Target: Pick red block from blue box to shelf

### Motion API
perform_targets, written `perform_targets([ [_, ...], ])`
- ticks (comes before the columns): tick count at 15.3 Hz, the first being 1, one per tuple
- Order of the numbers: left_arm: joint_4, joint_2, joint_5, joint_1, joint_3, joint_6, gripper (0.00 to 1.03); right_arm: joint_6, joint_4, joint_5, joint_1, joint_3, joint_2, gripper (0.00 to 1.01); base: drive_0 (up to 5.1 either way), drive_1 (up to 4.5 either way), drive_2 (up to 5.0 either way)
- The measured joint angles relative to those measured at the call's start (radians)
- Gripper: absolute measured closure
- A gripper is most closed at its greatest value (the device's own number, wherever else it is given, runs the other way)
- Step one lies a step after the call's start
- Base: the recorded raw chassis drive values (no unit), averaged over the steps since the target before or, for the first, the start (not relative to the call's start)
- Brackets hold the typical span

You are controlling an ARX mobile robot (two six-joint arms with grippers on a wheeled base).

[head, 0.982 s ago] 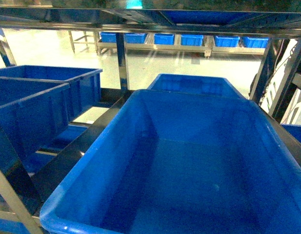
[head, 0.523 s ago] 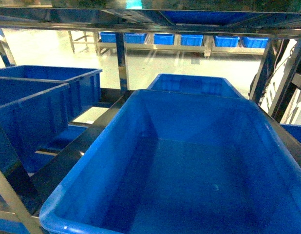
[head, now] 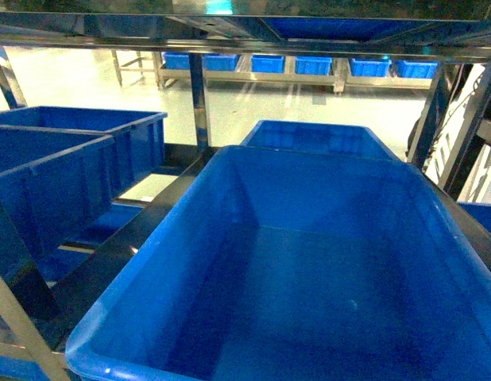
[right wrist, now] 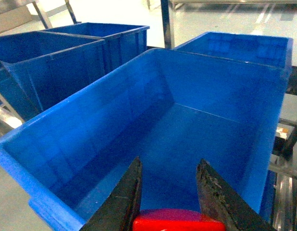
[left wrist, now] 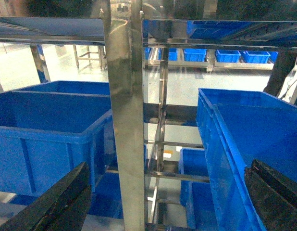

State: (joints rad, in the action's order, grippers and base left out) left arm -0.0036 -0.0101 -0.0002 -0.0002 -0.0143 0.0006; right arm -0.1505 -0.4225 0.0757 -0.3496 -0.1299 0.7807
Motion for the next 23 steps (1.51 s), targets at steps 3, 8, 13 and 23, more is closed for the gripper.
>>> perform_targets([
  [3,0.0,0.0,0.0,0.0,0.0,0.0,0.05,0.013,-0.212,0.009,-0.037,-0.026,0.231,0.73,0.0,0.0,0.0],
  [8,0.0,0.0,0.0,0.0,0.0,0.0,0.05,0.061,-0.433,0.053,-0.038,-0.126,0.597,0.73,0.0,0.0,0.0],
  [13,0.0,0.0,0.0,0.0,0.0,0.0,0.05,0.084,-0.501,0.09,-0.021,-0.224,0.802,0.73,0.0,0.0,0.0],
  [23,0.0,0.0,0.0,0.0,0.0,0.0,0.05,0.055,-0.641,0.094,-0.07,-0.218,0.898,0.16,0.0,0.0,0.0],
])
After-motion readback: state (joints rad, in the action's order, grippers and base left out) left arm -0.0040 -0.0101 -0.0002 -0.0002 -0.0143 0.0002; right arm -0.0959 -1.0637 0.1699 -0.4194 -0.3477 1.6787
